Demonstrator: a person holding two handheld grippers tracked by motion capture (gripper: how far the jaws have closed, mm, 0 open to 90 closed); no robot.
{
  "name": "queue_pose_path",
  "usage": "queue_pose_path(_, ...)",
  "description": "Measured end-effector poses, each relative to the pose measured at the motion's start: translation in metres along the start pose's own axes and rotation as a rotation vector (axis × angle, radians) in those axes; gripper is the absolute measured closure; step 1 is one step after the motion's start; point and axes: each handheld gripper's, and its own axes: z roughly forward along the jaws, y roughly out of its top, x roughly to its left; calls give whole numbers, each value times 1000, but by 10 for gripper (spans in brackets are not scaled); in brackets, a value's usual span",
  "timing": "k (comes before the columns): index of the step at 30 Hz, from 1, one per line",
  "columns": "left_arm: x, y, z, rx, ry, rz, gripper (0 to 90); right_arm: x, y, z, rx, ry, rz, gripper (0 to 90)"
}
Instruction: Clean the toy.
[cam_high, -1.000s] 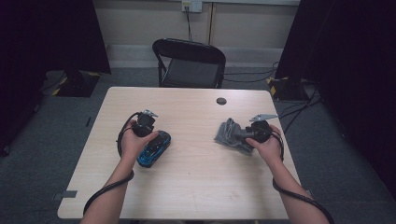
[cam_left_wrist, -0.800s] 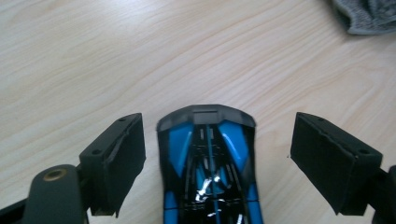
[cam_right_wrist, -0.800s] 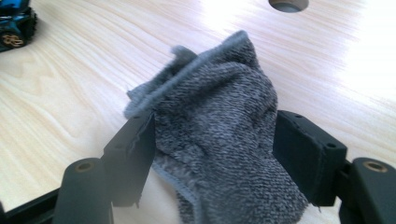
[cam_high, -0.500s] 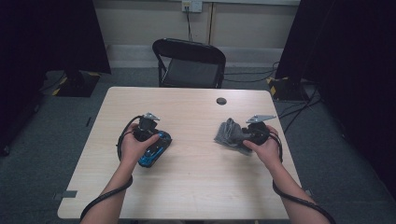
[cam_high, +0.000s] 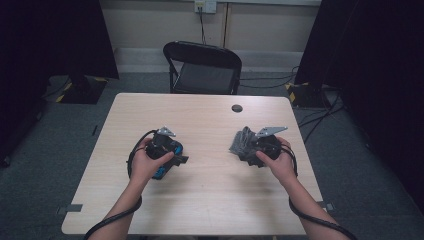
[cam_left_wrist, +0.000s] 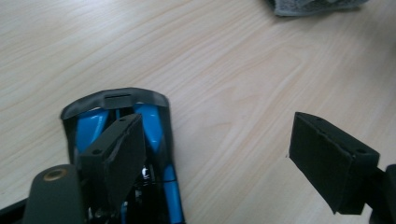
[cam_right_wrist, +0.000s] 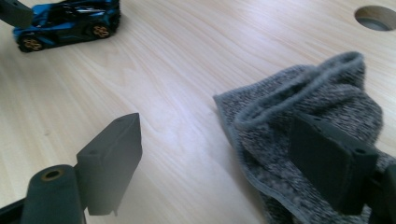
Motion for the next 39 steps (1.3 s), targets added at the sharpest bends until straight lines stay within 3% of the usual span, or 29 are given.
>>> queue_pose_path(16, -21, -6, 5, -10, -56, 35, 183, 20, -1, -2, -15, 56, -44, 178)
queue_pose_path(20, -26, -9, 7, -1, -96, 35, 182, 26, -4, -2, -22, 72, -45, 179)
queue_pose_path(23, -30, -11, 10, -15, -98, 34, 181, 28, -4, -2, -15, 76, -50, 179)
queue_pose_path(33, -39, -18, 15, 2, -109, 57, 182, 39, -11, 1, 3, 104, -78, 179)
queue_pose_path(36, -44, -21, 18, 24, -120, 78, 183, 44, -13, 3, 7, 114, -84, 179)
queue_pose_path(39, -46, -23, 19, 10, -114, 86, 184, 47, -15, 4, 11, 123, -89, 180)
